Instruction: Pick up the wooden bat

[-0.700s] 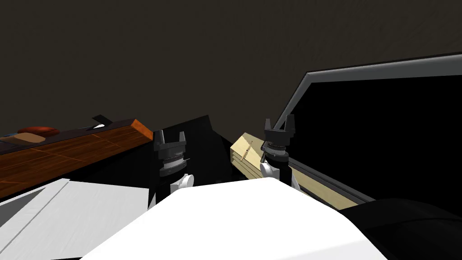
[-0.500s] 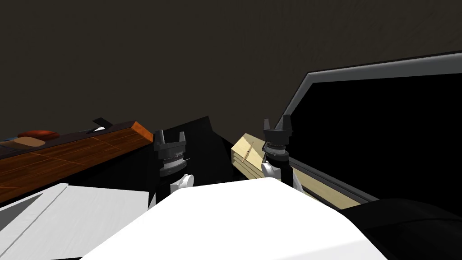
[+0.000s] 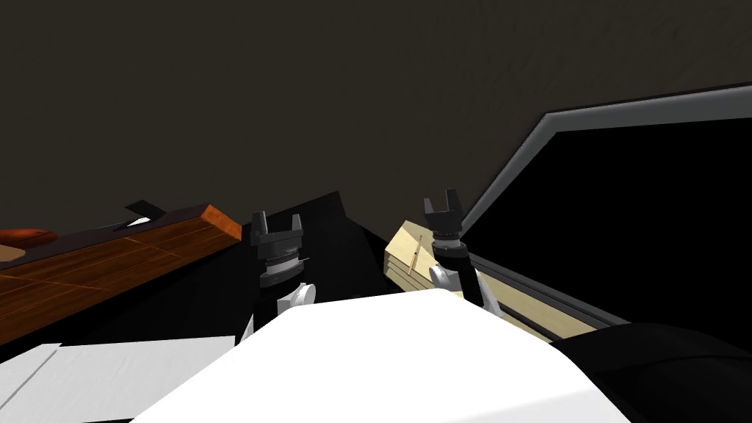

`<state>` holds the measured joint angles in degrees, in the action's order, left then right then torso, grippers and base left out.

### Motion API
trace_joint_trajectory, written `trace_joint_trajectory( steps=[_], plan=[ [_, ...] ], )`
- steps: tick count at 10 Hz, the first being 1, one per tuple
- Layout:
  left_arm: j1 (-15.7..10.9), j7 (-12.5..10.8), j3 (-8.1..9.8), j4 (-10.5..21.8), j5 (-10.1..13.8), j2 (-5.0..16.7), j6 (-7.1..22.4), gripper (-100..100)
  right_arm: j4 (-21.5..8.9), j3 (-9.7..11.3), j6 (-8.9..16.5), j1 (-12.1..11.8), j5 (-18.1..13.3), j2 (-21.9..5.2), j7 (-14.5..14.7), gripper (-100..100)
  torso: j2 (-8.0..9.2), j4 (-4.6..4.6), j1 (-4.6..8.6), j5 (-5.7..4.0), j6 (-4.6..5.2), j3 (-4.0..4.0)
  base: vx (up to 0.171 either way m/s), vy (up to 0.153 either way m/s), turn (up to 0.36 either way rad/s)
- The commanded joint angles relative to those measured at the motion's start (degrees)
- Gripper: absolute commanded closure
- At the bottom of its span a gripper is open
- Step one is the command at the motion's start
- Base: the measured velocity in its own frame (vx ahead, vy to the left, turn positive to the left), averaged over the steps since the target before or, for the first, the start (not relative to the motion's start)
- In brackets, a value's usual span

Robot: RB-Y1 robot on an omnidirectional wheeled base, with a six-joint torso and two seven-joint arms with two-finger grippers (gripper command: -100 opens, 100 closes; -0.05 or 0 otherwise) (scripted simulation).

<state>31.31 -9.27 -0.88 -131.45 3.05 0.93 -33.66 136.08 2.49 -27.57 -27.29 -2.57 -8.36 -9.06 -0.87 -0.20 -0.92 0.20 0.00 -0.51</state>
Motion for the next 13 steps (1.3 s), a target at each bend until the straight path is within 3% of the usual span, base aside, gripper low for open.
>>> trace_joint_trajectory(
  steps=[1, 6, 13],
  plan=[
    [0.0, 0.0, 0.0, 0.0, 0.0, 0.0, 0.0, 0, -1.67, -1.32, 2.86, 0.41, 0.86, -1.77, -2.05, -100, 0.0, 0.0, 0.0, 0.0, 0.0, 0.0, 0.214, 0.247, -0.114],
    [-0.01, 0.0, 0.01, 0.0, 0.0, 0.01, 0.0, 0, -3.2, -2.66, 8.47, 0.39, 2.06, -3.83, -4.66, -100, 0.35, 0.08, 0.57, -0.12, 0.01, 0.21, 0.12, 0.123, -0.063],
    [-0.01, 0.0, 0.01, 0.0, 0.0, 0.01, 0.0, 0, -8.06, -5.95, 19.33, -0.06, 5.99, -7.72, -10.96, -100, 0.33, 0.07, 0.6, -0.12, -0.01, 0.18, 0.12, 0.136, -0.077]
  ],
)
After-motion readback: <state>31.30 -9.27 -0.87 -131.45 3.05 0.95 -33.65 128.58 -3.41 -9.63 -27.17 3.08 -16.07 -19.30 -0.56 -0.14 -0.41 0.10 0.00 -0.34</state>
